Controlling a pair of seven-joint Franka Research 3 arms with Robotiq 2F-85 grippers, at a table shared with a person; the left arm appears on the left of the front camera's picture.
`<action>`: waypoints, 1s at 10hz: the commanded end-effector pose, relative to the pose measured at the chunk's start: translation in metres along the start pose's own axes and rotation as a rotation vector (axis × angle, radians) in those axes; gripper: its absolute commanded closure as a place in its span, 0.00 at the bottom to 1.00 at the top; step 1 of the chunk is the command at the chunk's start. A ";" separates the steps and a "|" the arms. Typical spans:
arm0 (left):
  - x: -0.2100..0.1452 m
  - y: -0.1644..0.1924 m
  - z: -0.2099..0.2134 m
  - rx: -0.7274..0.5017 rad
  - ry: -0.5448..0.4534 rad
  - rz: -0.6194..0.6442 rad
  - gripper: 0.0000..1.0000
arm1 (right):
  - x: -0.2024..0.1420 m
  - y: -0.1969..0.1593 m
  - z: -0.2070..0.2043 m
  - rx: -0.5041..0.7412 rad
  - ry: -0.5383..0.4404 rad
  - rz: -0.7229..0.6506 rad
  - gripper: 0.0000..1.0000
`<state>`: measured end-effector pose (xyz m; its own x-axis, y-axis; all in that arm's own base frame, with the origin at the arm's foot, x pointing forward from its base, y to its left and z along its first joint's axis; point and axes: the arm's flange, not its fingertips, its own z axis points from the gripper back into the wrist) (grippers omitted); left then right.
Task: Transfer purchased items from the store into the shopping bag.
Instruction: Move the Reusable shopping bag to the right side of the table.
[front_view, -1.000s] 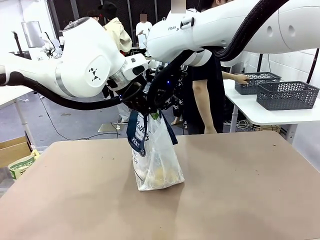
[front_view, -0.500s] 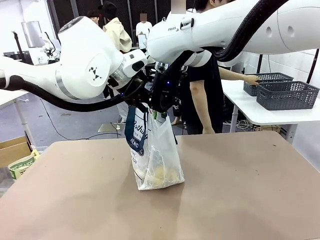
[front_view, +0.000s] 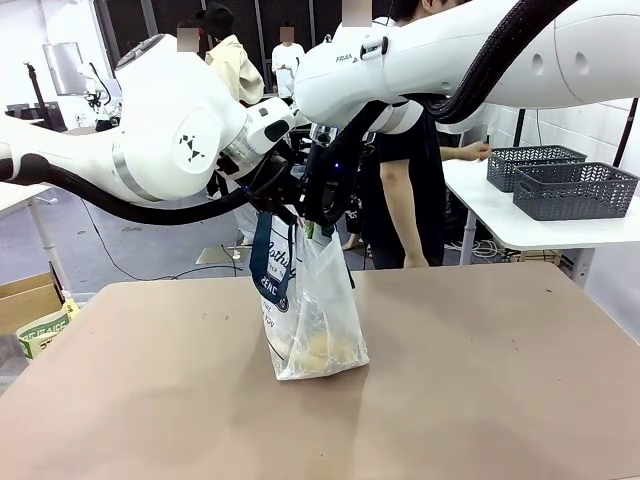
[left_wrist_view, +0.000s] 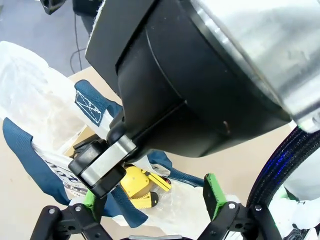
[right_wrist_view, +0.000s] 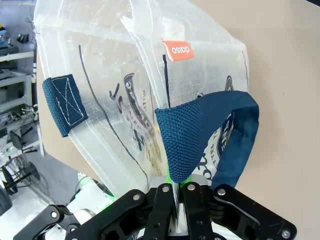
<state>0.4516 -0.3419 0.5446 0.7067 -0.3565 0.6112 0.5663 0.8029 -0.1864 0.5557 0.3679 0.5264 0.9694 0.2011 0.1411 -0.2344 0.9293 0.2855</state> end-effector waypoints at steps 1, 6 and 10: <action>-0.005 -0.008 -0.002 -0.015 -0.002 0.056 0.00 | 0.004 0.005 0.002 0.023 0.015 -0.028 1.00; -0.009 -0.020 -0.023 0.021 0.089 0.114 0.00 | 0.005 0.002 0.001 0.024 0.023 -0.023 1.00; -0.012 -0.020 -0.029 0.065 0.120 0.138 0.00 | 0.005 0.001 0.000 0.026 0.031 -0.021 1.00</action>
<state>0.4439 -0.3607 0.5204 0.8053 -0.2949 0.5144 0.4573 0.8611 -0.2223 0.5577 0.3657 0.5212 0.9718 0.1993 0.1260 -0.2277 0.9319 0.2824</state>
